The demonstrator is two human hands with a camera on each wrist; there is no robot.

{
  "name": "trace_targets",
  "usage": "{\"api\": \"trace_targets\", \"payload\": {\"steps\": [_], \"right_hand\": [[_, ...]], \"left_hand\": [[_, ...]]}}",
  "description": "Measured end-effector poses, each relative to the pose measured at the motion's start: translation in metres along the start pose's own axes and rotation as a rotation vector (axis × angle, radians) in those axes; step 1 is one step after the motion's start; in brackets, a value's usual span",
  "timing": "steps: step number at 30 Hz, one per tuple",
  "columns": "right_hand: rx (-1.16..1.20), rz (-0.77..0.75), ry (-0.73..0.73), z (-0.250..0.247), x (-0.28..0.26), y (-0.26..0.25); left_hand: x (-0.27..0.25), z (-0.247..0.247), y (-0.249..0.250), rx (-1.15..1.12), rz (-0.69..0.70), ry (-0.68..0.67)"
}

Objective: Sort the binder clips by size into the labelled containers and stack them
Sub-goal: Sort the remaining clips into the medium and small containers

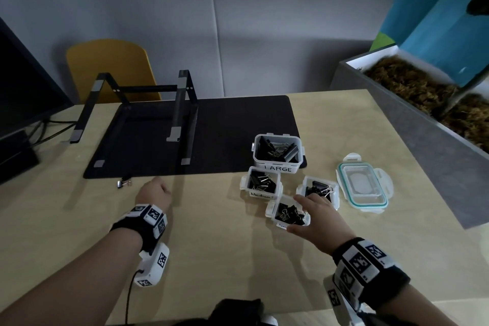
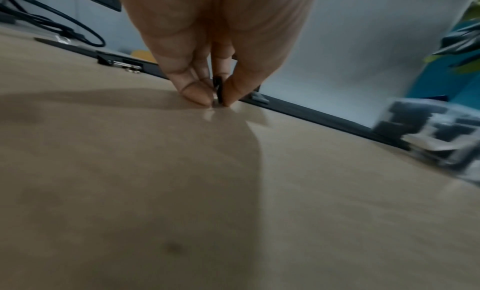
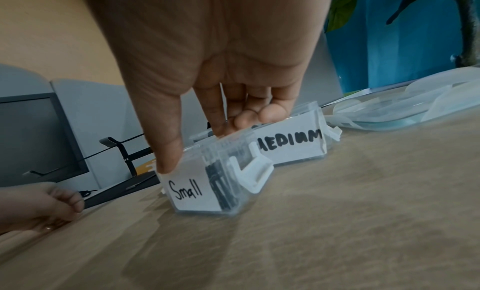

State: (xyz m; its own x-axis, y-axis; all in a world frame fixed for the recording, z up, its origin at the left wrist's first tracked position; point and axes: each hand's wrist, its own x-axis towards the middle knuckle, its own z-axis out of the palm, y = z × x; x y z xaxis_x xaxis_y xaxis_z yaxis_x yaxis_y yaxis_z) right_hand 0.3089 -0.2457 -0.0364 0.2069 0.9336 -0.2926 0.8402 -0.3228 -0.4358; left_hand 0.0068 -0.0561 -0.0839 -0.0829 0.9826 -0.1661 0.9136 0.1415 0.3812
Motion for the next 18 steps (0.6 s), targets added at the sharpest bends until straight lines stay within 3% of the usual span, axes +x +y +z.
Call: {"api": "trace_targets", "payload": {"steps": [4,10,18], "right_hand": [[-0.005,0.004,-0.002,-0.001,-0.001,0.0],[-0.004,0.001,0.004,-0.001,-0.001,0.0],[-0.02,0.0,0.015,0.0,-0.002,-0.002]], "left_hand": [[-0.034,0.008,0.028,-0.156,0.111,-0.081],[-0.101,0.026,0.102,-0.346,0.433,-0.331],[-0.132,0.037,0.16,-0.381,0.597,-0.403]]}}
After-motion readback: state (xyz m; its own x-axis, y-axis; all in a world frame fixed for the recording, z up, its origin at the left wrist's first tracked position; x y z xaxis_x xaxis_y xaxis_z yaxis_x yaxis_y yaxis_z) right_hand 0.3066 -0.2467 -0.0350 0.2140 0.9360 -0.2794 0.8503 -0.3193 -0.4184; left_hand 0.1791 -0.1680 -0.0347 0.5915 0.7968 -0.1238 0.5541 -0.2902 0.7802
